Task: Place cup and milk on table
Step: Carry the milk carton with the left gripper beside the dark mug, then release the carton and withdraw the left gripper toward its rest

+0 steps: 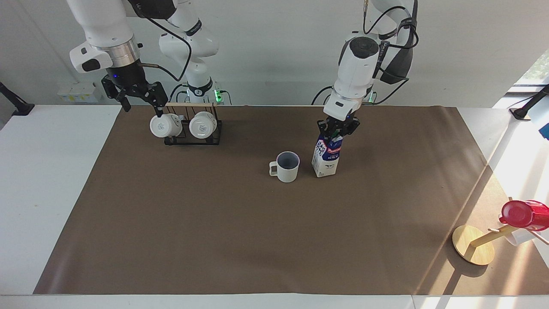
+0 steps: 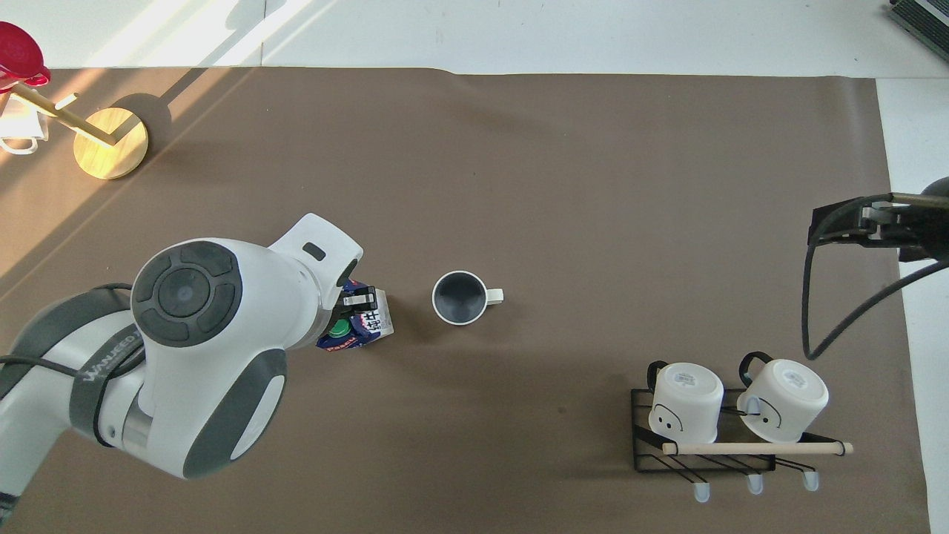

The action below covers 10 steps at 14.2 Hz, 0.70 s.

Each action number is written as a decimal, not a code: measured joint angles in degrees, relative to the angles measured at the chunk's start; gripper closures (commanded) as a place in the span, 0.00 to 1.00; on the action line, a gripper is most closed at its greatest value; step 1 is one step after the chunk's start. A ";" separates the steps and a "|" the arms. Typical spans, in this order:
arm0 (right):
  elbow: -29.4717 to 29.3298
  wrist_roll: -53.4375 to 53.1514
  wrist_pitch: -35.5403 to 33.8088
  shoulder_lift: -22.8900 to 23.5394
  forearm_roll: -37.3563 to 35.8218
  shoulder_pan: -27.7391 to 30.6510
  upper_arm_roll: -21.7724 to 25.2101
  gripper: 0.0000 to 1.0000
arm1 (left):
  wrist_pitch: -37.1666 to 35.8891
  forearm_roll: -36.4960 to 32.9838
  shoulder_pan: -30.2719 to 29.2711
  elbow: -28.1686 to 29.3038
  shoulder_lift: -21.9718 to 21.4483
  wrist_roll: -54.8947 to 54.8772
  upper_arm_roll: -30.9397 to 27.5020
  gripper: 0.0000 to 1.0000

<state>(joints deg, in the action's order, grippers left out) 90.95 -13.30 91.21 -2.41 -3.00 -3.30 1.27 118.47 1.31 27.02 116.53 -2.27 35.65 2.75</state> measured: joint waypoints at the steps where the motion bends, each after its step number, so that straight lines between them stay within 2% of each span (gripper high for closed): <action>1: 0.00 0.00 0.00 0.00 0.00 0.00 0.00 0.00 | 0.19 0.00 0.00 -0.04 0.20 0.12 0.00 0.63; 4: 0.00 0.00 -0.01 0.00 0.00 0.00 0.00 0.00 | 0.78 0.00 0.56 -0.05 0.75 0.48 -0.03 0.62; 5: 0.00 0.00 -0.01 0.00 0.00 0.00 0.00 0.00 | 0.98 -0.01 1.06 -0.13 0.97 0.82 -0.04 0.45; 6: 0.00 0.00 -0.01 0.00 0.00 0.00 0.00 0.00 | 0.98 -0.02 1.31 -0.25 1.05 0.98 -0.01 0.17; 7: 0.00 0.00 -0.01 0.00 0.00 0.00 0.00 0.00 | 0.98 -0.01 1.38 -0.34 1.08 0.99 0.02 0.00; 10: 0.00 0.00 -0.01 0.00 0.00 0.00 0.00 0.00 | 0.96 -0.01 1.46 -0.36 1.42 1.00 0.02 0.00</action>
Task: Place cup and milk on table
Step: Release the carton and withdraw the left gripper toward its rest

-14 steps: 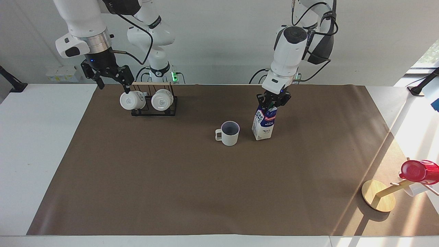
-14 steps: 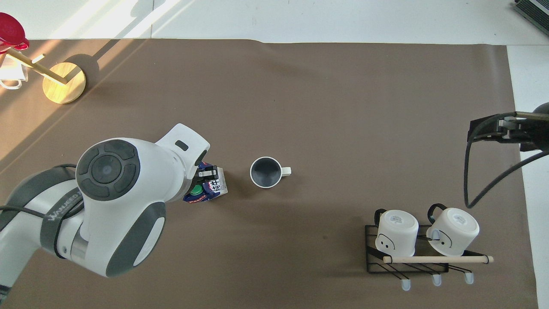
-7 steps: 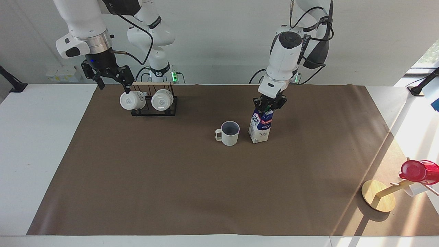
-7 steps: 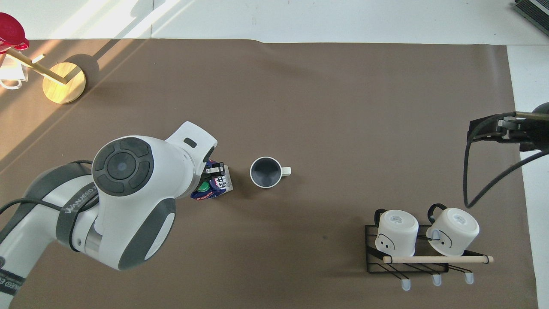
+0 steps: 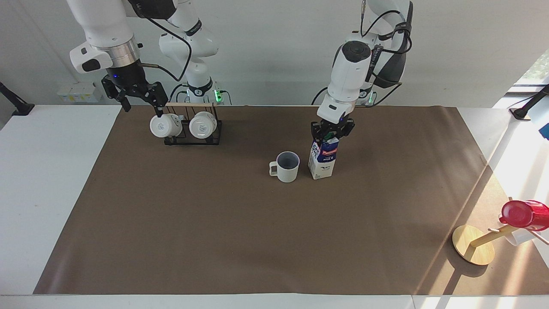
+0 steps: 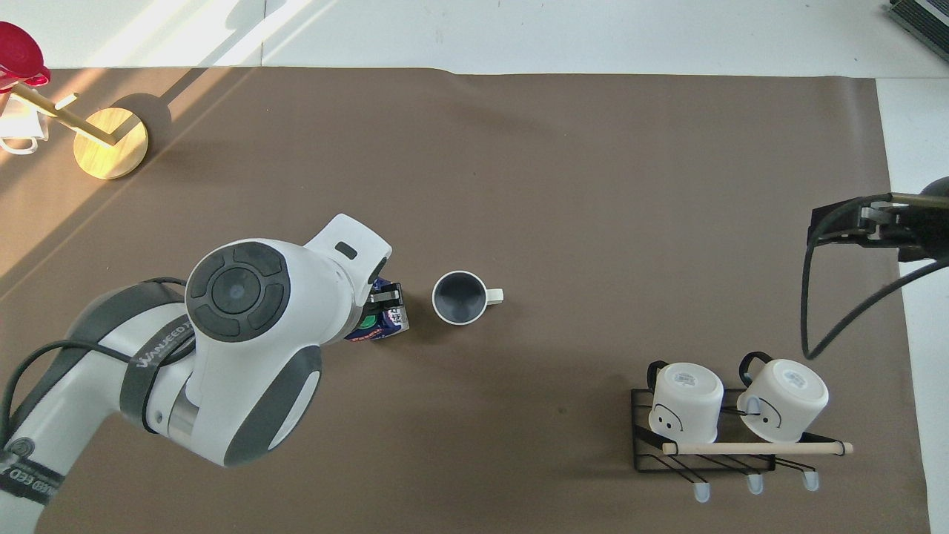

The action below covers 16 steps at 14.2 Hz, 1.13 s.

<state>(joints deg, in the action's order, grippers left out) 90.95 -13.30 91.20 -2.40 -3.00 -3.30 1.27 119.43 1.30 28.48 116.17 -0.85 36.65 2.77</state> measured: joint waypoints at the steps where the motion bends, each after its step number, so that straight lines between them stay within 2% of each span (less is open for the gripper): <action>1: 0.00 0.00 0.00 0.00 0.00 0.00 0.00 0.00 | -0.14 0.00 0.02 -0.07 0.05 0.00 0.00 0.00; 3: 0.00 0.00 0.00 0.00 0.00 0.00 0.00 0.00 | -1.83 0.00 0.02 -1.11 0.02 0.00 -0.01 0.00; 6: 0.00 0.00 0.00 0.00 0.00 0.00 -0.01 0.00 | -10.83 -0.02 0.03 -6.75 -0.46 -0.79 -0.28 0.00; 9: 0.00 0.00 0.00 0.00 0.00 0.00 -0.01 0.00 | -19.15 -0.15 -1.03 -10.90 -2.92 -6.88 -1.46 0.00; 12: 0.00 0.00 0.00 0.00 0.00 0.00 -0.01 0.00 | -24.92 -0.19 -6.51 -12.69 -6.33 -16.60 -2.23 0.00; 16: 0.00 0.00 0.00 0.00 0.00 0.00 -0.01 0.00 | -32.34 -0.19 -14.04 -18.40 -7.71 -25.21 -2.71 0.00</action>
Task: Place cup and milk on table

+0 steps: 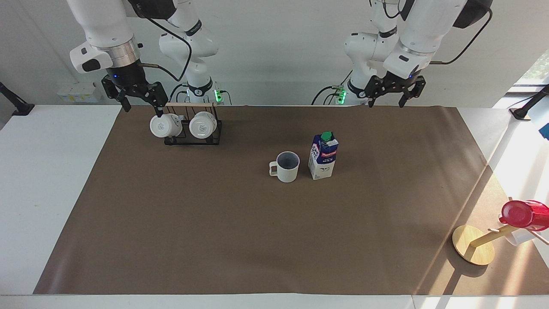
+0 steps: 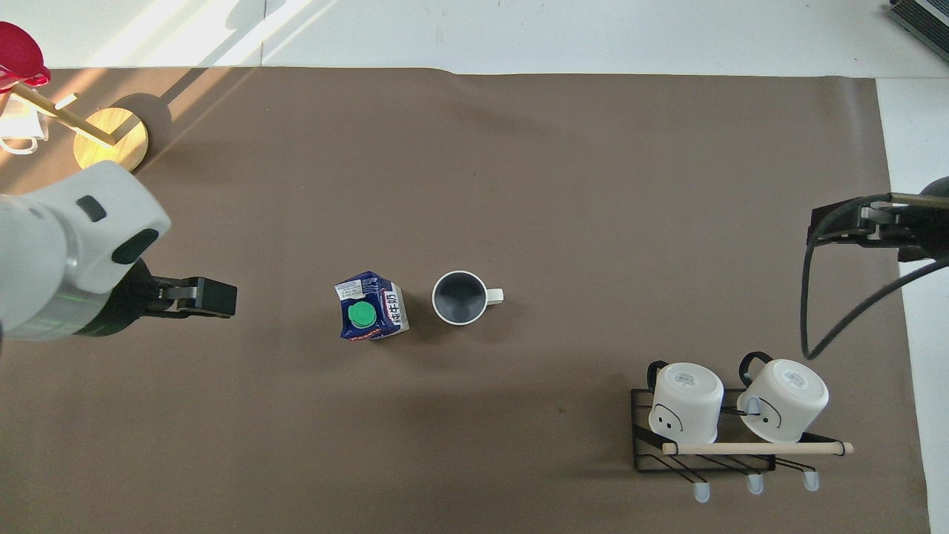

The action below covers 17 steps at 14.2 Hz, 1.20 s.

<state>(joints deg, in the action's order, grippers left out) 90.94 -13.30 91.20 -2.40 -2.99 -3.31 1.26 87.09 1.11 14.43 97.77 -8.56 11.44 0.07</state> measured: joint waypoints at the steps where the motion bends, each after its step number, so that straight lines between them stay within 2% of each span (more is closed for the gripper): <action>1: 0.00 0.00 0.00 0.00 0.00 0.00 0.00 0.00 | -1.83 0.00 -1.10 -1.41 0.00 -0.75 -0.05 0.00; 4: 0.00 0.00 0.00 0.00 0.00 0.00 0.00 0.00 | -5.92 -0.01 -3.82 -4.36 0.00 -3.78 -0.09 0.00; 9: 0.00 0.00 0.00 0.00 0.00 0.00 0.00 0.00 | -6.77 -0.02 -10.26 -4.99 0.11 -11.42 -0.16 0.00; 17: 0.00 0.00 0.00 0.00 0.00 0.00 0.00 0.00 | -6.77 -0.02 -10.63 -5.11 0.11 -11.66 0.14 0.00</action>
